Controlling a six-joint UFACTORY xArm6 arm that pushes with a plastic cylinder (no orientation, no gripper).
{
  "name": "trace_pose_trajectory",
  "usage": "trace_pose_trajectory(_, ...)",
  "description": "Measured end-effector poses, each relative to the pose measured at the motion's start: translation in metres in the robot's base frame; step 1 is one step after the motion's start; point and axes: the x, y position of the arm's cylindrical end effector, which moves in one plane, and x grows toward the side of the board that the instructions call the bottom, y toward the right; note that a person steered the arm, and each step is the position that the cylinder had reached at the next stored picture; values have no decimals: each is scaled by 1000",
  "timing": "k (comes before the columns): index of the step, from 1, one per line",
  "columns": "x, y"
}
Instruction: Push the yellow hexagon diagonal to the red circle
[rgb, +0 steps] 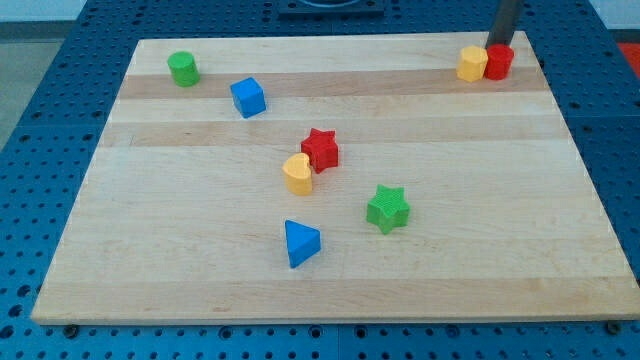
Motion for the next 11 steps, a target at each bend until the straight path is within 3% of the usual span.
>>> trace_pose_trajectory(3, 194, 0)
trace_pose_trajectory(4, 168, 0)
trace_pose_trajectory(6, -14, 0)
trace_pose_trajectory(7, -55, -1)
trace_pose_trajectory(10, -55, -37)
trace_pose_trajectory(11, -20, -37)
